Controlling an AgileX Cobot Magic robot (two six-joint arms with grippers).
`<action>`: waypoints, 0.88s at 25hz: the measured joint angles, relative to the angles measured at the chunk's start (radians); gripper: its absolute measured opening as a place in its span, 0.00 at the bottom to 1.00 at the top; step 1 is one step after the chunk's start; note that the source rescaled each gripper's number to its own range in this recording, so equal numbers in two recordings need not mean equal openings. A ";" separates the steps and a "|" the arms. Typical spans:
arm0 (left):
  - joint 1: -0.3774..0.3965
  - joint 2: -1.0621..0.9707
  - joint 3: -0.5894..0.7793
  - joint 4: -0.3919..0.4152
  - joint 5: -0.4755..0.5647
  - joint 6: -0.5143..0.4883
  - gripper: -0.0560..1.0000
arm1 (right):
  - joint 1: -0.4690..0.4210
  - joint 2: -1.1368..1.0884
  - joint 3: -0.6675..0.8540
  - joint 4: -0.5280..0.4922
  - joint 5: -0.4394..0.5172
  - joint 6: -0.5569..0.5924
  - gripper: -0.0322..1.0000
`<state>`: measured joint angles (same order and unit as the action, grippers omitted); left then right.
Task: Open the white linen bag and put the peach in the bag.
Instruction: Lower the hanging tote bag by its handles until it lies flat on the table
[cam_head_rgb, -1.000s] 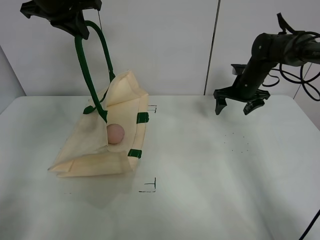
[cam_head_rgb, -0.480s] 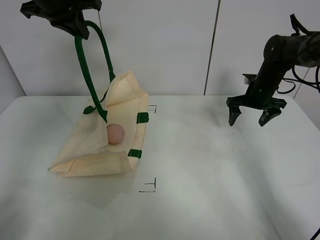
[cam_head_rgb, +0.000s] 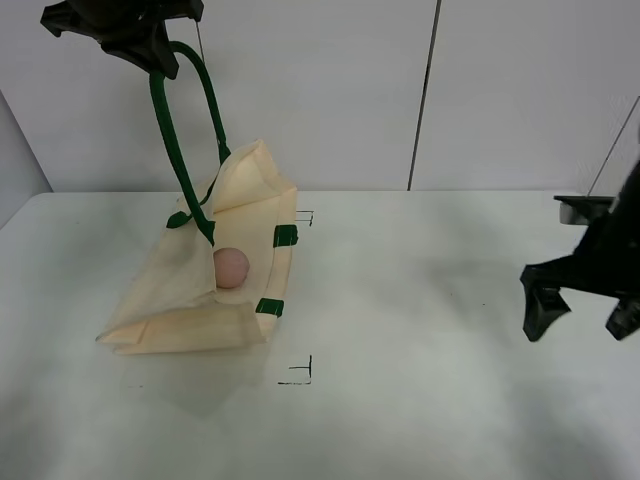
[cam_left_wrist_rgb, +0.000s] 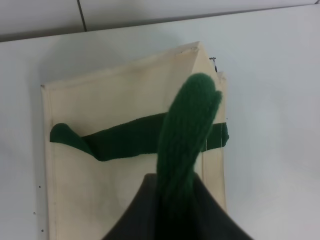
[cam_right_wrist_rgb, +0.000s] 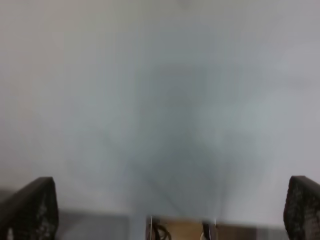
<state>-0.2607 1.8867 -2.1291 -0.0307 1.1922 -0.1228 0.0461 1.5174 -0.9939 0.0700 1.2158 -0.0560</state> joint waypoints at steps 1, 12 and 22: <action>0.000 0.000 0.000 0.000 0.000 0.000 0.05 | 0.000 -0.074 0.057 -0.001 -0.003 0.000 1.00; 0.000 0.000 0.000 0.000 0.000 0.000 0.05 | 0.000 -0.869 0.429 -0.003 -0.192 0.000 1.00; 0.000 0.000 0.000 0.000 0.000 0.000 0.05 | 0.000 -1.345 0.499 -0.009 -0.194 0.001 1.00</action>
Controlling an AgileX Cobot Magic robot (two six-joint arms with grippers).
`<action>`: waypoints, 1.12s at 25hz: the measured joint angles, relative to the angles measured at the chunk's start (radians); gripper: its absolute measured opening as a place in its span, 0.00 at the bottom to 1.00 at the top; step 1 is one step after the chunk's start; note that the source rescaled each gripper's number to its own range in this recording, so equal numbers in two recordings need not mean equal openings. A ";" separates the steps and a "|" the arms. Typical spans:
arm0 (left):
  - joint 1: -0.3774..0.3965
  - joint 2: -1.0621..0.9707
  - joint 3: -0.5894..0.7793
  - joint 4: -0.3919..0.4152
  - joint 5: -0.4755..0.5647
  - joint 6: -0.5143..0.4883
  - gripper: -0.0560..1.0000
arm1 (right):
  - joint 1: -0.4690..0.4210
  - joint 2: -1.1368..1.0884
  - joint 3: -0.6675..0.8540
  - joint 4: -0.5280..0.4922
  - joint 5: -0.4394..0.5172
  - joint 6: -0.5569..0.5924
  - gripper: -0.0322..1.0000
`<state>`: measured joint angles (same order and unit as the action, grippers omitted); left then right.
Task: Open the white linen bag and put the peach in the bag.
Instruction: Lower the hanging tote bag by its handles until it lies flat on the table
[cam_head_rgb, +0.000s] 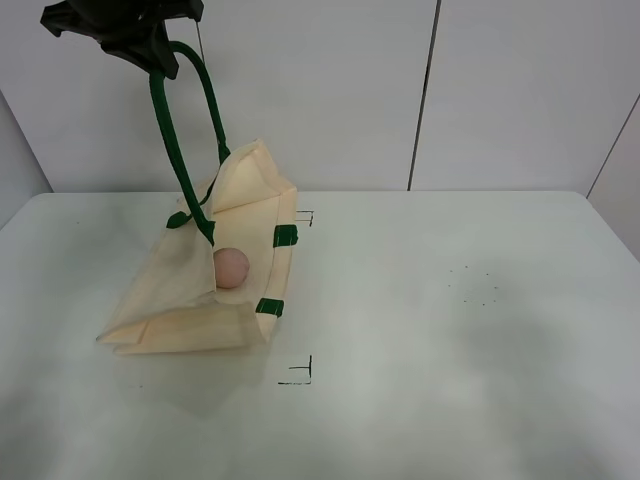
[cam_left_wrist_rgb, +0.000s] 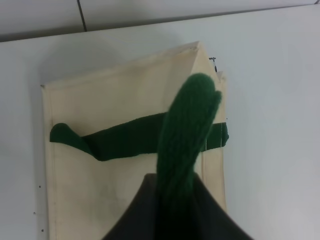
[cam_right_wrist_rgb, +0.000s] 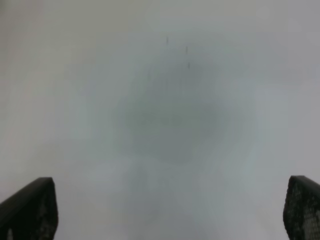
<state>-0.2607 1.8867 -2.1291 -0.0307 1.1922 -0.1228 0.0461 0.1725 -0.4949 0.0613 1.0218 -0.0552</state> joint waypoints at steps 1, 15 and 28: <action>0.000 0.000 0.000 0.000 0.000 0.000 0.05 | 0.000 -0.024 0.000 -0.004 0.000 0.004 1.00; 0.000 0.007 0.000 0.000 -0.001 0.000 0.05 | 0.000 -0.178 0.001 -0.045 0.000 0.045 1.00; 0.000 0.242 0.128 -0.052 -0.079 0.012 0.05 | 0.000 -0.178 0.001 -0.045 0.000 0.045 1.00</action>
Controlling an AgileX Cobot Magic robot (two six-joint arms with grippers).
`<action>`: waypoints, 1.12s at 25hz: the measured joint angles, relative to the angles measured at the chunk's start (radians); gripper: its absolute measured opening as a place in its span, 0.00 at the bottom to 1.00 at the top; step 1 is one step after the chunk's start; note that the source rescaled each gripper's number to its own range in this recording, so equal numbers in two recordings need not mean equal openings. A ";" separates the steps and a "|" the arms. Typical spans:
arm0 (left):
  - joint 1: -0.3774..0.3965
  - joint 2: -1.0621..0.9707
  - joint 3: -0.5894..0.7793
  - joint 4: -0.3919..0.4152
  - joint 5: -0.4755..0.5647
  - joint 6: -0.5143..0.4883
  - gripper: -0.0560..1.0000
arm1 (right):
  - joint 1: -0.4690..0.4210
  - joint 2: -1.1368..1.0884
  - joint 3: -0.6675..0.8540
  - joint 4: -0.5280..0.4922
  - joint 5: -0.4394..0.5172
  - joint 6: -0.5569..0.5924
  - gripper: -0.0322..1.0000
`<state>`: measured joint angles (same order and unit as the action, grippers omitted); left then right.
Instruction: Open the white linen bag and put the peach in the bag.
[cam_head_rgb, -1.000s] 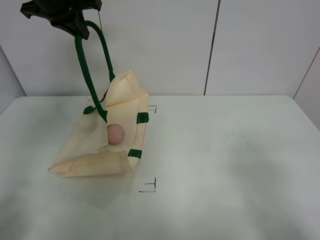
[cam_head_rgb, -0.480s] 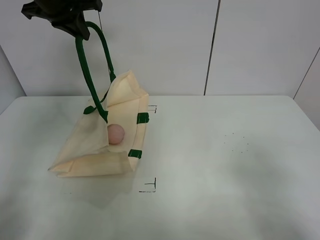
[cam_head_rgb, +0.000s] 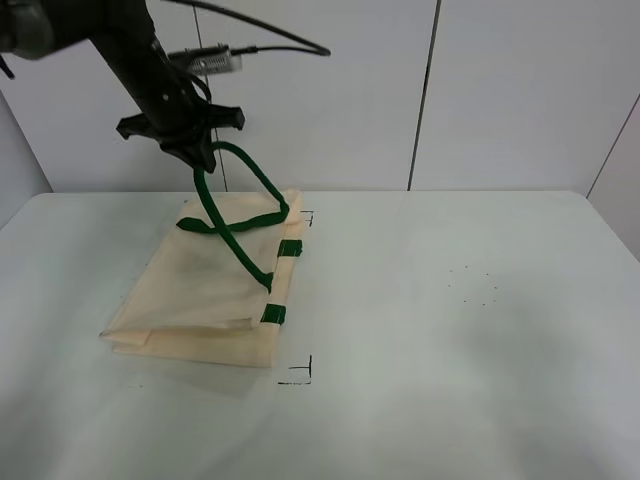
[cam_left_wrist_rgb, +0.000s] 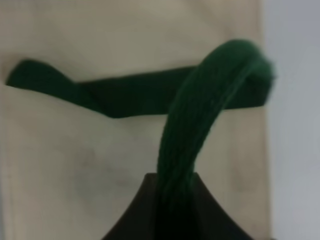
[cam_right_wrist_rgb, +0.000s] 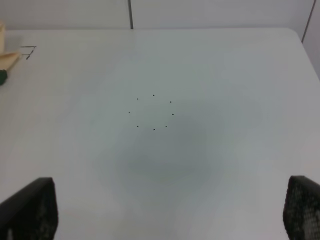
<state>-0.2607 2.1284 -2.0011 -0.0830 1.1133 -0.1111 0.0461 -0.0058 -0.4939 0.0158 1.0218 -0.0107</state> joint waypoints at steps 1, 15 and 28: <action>0.000 0.022 0.000 0.000 -0.006 0.007 0.05 | 0.000 0.000 0.000 0.000 0.000 0.000 1.00; 0.002 0.100 0.001 0.108 -0.041 0.031 0.97 | 0.000 0.000 0.000 0.000 0.000 0.000 1.00; 0.210 0.100 0.001 0.150 -0.007 0.025 1.00 | 0.000 0.000 0.000 0.000 0.000 0.000 1.00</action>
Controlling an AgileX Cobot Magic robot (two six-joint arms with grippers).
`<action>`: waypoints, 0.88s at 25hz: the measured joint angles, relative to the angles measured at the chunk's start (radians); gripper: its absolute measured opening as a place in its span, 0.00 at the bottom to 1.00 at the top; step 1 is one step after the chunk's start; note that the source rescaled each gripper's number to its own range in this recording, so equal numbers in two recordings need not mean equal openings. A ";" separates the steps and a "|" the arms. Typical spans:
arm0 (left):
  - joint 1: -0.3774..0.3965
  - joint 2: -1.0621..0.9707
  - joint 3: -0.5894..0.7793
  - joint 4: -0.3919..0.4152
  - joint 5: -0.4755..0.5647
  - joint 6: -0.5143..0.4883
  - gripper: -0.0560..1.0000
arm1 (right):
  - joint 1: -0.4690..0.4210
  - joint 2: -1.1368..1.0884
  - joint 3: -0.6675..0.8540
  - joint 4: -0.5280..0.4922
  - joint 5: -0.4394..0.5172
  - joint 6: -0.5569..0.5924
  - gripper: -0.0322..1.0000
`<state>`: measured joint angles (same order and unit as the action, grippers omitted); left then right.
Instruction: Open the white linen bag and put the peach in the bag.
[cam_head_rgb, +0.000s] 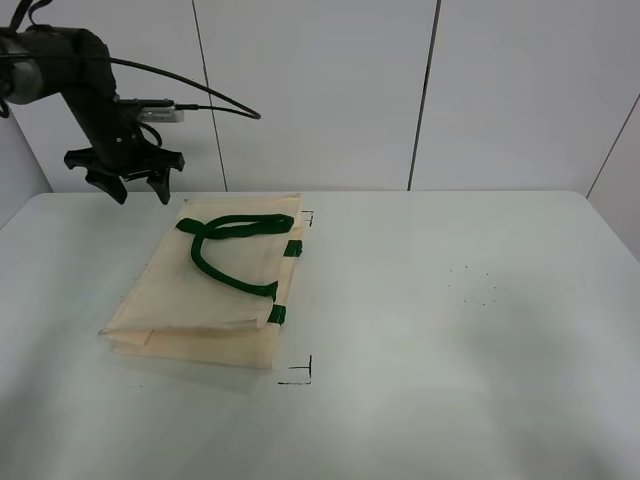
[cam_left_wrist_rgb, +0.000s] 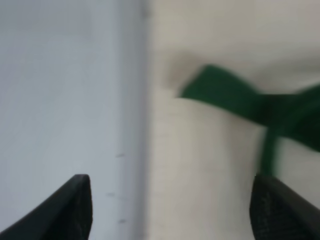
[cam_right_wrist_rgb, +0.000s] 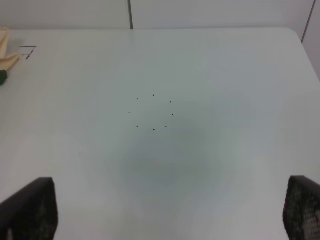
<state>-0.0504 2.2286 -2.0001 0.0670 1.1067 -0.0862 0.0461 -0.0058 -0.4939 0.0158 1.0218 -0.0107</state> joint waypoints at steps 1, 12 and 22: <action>0.018 0.000 0.000 0.000 0.010 0.000 1.00 | 0.000 0.000 0.000 0.000 0.000 0.000 1.00; 0.049 -0.210 0.243 -0.001 0.079 0.000 1.00 | 0.000 0.000 0.000 0.000 0.000 0.000 1.00; 0.049 -0.657 0.701 0.000 0.080 0.000 1.00 | 0.000 0.000 0.000 0.000 0.000 0.000 1.00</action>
<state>-0.0010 1.5712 -1.2995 0.0669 1.1870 -0.0862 0.0461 -0.0058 -0.4939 0.0158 1.0218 -0.0107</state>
